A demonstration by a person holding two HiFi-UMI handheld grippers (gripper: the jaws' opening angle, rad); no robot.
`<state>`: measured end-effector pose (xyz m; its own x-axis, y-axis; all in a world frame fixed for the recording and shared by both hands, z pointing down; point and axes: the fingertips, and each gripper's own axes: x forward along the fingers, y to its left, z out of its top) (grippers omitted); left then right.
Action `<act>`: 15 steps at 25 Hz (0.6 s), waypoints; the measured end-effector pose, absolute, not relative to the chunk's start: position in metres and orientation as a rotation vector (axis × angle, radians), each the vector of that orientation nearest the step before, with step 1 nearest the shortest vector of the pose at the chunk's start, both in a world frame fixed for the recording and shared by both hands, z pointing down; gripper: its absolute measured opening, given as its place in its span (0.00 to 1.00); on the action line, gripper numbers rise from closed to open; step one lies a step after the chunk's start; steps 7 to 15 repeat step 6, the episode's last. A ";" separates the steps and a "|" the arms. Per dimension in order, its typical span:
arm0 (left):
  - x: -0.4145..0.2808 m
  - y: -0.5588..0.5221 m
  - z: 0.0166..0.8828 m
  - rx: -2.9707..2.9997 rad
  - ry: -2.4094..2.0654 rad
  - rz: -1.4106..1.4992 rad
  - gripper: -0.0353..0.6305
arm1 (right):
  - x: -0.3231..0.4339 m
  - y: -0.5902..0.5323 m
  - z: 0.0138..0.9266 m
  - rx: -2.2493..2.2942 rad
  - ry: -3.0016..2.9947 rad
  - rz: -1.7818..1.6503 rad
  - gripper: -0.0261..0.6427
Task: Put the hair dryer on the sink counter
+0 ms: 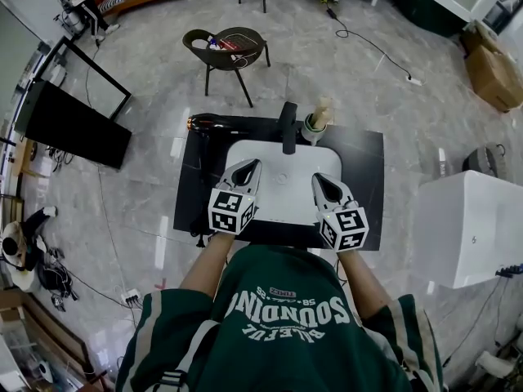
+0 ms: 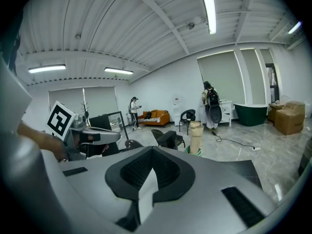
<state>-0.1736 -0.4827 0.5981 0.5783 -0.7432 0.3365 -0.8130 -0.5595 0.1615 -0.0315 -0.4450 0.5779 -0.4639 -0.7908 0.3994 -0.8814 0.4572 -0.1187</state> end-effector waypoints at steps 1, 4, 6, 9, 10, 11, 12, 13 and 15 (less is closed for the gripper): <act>-0.174 -0.483 0.598 2.515 -1.276 0.332 0.07 | -0.031 -0.445 0.578 1.433 -2.422 0.451 0.10; -0.175 -0.484 0.597 2.520 -1.278 0.333 0.07 | -0.031 -0.445 0.579 1.434 -2.419 0.457 0.10; -0.176 -0.485 0.596 2.523 -1.279 0.332 0.07 | -0.031 -0.445 0.579 1.435 -2.418 0.460 0.10; -0.176 -0.485 0.596 2.523 -1.279 0.332 0.07 | -0.031 -0.445 0.579 1.435 -2.418 0.460 0.10; -0.176 -0.485 0.596 2.523 -1.279 0.332 0.07 | -0.031 -0.445 0.579 1.435 -2.418 0.460 0.10; -0.176 -0.485 0.596 2.523 -1.279 0.332 0.07 | -0.031 -0.445 0.579 1.435 -2.418 0.460 0.10; -0.176 -0.485 0.596 2.523 -1.279 0.332 0.07 | -0.031 -0.445 0.579 1.435 -2.418 0.460 0.10; -0.176 -0.485 0.596 2.523 -1.279 0.332 0.07 | -0.031 -0.445 0.579 1.435 -2.418 0.460 0.10; -0.176 -0.485 0.596 2.523 -1.279 0.332 0.07 | -0.031 -0.445 0.579 1.435 -2.418 0.460 0.10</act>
